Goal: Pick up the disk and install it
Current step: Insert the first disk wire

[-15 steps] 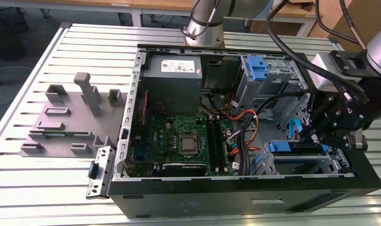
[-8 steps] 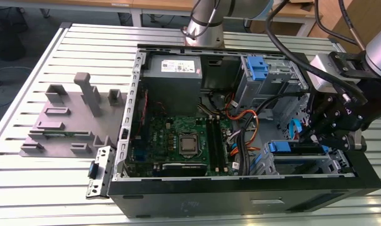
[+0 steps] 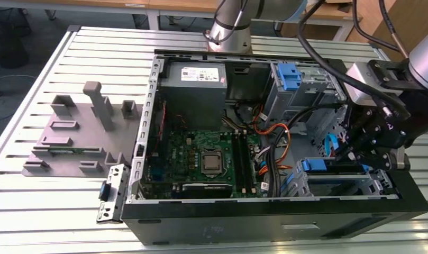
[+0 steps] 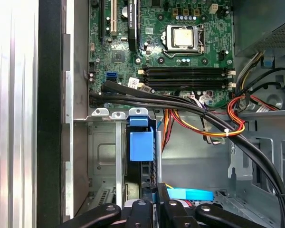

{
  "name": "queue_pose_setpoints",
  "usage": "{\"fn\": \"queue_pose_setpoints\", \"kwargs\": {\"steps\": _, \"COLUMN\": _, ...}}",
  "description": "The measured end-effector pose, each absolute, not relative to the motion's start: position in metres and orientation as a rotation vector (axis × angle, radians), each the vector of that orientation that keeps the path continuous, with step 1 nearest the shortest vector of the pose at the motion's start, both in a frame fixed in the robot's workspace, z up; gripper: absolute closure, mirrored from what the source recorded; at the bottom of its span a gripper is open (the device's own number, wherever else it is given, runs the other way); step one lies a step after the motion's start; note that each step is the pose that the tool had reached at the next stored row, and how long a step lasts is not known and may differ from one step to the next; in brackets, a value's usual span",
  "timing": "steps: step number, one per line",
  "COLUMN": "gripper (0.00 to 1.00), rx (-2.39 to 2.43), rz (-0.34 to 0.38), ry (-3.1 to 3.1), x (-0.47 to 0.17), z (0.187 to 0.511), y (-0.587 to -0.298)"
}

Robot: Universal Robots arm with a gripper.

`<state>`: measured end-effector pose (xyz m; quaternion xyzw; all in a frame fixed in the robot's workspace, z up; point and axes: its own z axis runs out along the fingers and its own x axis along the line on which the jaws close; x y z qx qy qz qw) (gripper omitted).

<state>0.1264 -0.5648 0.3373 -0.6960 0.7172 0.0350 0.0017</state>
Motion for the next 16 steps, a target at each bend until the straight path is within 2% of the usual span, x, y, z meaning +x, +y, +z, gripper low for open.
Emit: {"fn": "queue_pose_setpoints", "kwargs": {"steps": 16, "gripper": 0.84, "rx": -2.184, "rz": 0.110, "ry": 2.251, "x": 0.1263, "z": 0.3323, "y": -0.5648}}
